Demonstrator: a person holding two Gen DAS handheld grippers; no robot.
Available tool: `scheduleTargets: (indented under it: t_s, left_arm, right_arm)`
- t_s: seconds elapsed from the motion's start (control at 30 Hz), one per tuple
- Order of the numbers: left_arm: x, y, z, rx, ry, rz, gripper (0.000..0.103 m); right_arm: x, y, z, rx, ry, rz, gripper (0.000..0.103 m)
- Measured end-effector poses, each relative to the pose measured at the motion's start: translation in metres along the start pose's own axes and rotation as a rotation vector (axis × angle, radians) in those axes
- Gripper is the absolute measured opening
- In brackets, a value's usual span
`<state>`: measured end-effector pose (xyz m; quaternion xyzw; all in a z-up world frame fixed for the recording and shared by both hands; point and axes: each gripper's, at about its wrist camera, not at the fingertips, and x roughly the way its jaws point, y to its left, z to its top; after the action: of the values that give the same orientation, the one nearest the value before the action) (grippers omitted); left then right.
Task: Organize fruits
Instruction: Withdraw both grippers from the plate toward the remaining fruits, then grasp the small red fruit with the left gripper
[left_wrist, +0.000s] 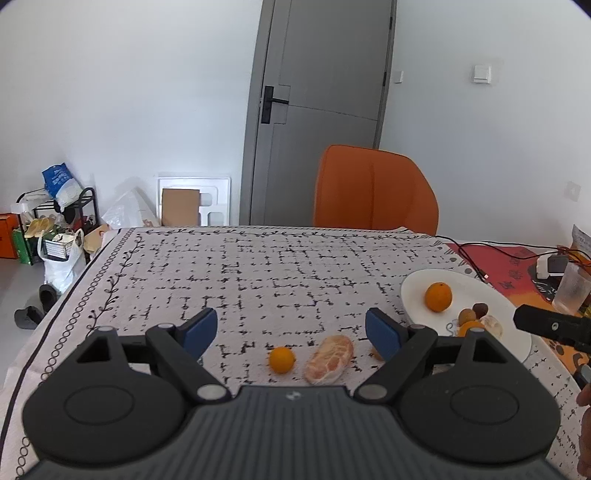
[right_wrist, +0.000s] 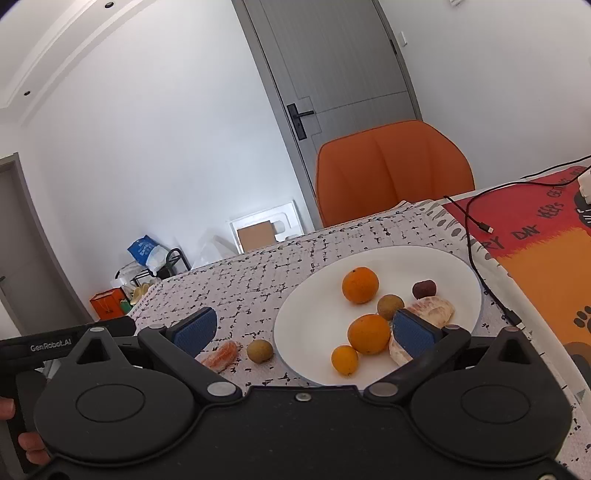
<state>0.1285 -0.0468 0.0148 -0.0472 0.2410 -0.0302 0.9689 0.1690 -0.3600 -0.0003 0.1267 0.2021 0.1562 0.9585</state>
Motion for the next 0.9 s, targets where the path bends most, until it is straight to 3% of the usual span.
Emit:
scheduleTargets:
  t_s: [0.3,0.7,0.9]
  left_arm:
    - [0.005,0.014,-0.018,-0.011,0.041,0.023,0.086]
    - [0.011,0.020,-0.043,-0.045,0.087,-0.003,0.083]
    - [0.015,0.019,-0.051,-0.050,0.114,-0.030,0.070]
  right_arm:
    - [0.004,0.003,-0.007,-0.009,0.027,0.008,0.103]
    - [0.017,0.022,-0.019,-0.058,0.085,0.054,0.103]
    - [0.023,0.036,-0.024,-0.110,0.089,0.072,0.101]
